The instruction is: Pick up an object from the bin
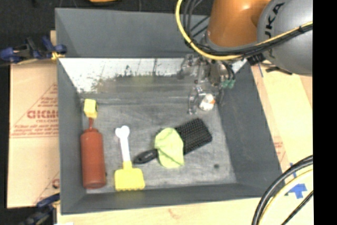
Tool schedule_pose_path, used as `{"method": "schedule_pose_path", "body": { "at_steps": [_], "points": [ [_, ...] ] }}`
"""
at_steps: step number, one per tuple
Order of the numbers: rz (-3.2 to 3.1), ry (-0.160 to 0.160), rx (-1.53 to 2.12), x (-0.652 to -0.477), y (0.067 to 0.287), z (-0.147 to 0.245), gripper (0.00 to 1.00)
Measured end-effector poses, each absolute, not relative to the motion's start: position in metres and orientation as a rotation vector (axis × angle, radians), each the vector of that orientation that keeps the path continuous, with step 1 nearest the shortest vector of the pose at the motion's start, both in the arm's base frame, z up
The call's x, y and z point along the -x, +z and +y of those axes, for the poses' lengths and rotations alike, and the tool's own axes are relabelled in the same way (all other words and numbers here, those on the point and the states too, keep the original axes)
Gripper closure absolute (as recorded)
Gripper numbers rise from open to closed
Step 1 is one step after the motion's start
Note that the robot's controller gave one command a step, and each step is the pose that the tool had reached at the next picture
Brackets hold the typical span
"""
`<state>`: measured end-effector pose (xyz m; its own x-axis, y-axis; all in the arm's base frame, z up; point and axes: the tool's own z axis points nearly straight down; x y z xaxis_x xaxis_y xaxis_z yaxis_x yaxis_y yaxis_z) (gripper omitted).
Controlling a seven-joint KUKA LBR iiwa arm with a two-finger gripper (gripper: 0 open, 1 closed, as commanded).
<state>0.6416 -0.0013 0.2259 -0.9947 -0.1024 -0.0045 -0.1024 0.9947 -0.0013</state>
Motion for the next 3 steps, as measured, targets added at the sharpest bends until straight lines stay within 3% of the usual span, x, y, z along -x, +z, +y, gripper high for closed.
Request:
{"method": "schedule_pose_path", "body": {
  "at_steps": [1, 2, 3],
  "points": [
    [3.150, 0.006, 0.082, -0.634, 0.190, -0.013, 0.00],
    [3.119, -0.004, 0.201, -0.624, 0.180, 0.002, 0.00],
    [3.045, 0.002, 0.770, -0.571, 0.085, 0.017, 1.00]
  ]
}}
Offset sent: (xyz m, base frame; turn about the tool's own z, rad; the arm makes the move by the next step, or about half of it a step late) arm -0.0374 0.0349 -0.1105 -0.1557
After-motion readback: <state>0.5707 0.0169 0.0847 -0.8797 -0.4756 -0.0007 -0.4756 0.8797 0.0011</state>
